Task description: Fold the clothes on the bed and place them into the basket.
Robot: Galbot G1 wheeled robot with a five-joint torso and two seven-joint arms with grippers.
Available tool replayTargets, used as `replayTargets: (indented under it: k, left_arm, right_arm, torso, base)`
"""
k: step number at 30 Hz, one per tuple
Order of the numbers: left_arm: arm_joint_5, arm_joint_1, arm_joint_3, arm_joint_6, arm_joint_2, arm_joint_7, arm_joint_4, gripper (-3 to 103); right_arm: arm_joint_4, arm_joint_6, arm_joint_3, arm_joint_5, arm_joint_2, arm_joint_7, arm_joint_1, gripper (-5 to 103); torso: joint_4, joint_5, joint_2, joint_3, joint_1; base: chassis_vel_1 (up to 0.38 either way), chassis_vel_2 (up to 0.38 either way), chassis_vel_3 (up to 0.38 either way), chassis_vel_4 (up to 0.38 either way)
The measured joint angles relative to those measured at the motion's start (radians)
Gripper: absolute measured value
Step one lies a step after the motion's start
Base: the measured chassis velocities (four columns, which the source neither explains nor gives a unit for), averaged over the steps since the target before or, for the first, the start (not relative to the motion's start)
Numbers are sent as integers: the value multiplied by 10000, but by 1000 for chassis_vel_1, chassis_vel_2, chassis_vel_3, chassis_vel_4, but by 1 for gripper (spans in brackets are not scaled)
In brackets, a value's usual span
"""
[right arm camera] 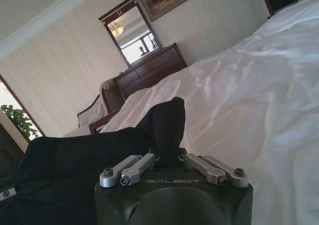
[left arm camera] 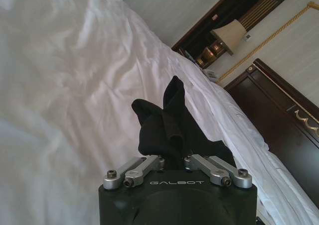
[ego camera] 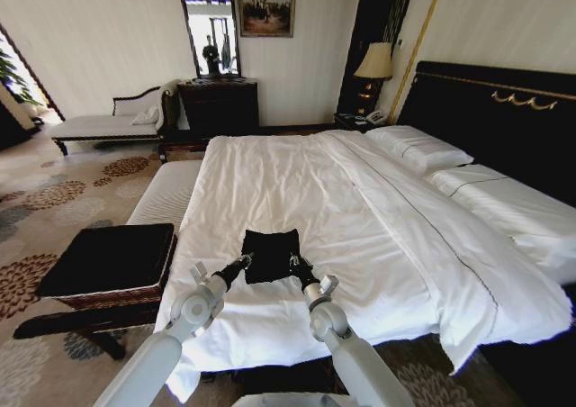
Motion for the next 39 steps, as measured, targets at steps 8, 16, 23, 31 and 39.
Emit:
replayTargets:
  k: [8,16,23,31,39]
  left_arm:
    - [37,287,-270,1,70,42,-148,11]
    - [-8,738,-807,6,109,94,-319,11]
    - [-40,957,-1079,6,153,100,-477,11]
    - [7,1576,-1570,-30,222,174,-849,11]
    - [-14,1842,-1833,-54,292,181,-1096,11]
  right_arm:
    - [-22,17,-60,-40,50,-41,-4,9]
    - [-45,9,-186,-190,39,-81,44,9]
    - [-154,5,-347,-305,81,-73,207,9]
    - [-228,5,-589,-338,168,-41,378,9]
    - [-281,15,-763,-509,203,-35,459,9]
  torso:
    - [0,1,0,0,0]
    - [-2,3,-1,0,1]
    - [0,3,-2,0,0]
    - [2,1,-2,0,1]
    - [-3,3,-2,0,1]
  base:
    - [211,203,-197,-182]
    - [135,151,-144,-158]
    - [158,161,-158,-158]
    - [173,182,-173,-168]
    - [151,154,-178,-167]
